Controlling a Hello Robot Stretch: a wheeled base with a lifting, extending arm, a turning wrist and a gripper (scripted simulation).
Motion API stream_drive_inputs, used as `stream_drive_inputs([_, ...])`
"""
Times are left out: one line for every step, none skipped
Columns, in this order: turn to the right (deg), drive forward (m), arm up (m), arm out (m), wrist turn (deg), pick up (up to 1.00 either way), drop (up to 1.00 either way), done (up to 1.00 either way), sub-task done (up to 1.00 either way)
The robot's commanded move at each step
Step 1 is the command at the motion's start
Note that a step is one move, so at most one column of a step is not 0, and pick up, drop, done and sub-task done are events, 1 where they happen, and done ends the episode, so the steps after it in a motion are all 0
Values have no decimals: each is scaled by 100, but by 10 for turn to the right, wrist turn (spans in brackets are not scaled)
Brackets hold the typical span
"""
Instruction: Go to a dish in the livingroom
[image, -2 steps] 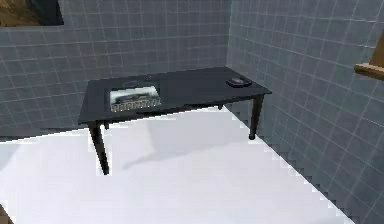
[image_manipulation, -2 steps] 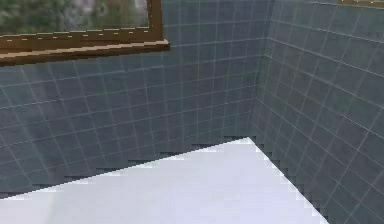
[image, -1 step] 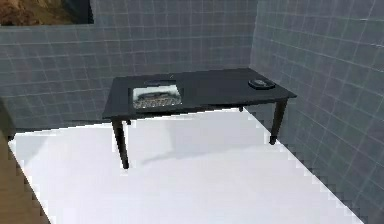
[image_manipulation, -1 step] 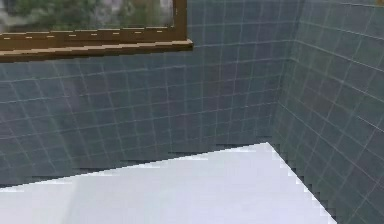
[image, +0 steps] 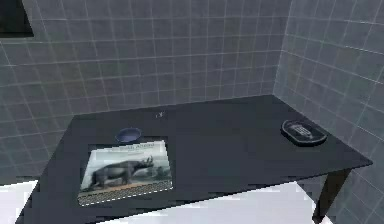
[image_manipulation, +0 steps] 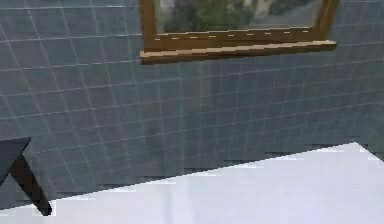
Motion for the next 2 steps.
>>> stream_drive_inputs([-180, 0, 0, 0, 0, 0, 0, 0, 0])
stream_drive_inputs([0, 0, 0, 0, 0, 0, 0, 100, 0])
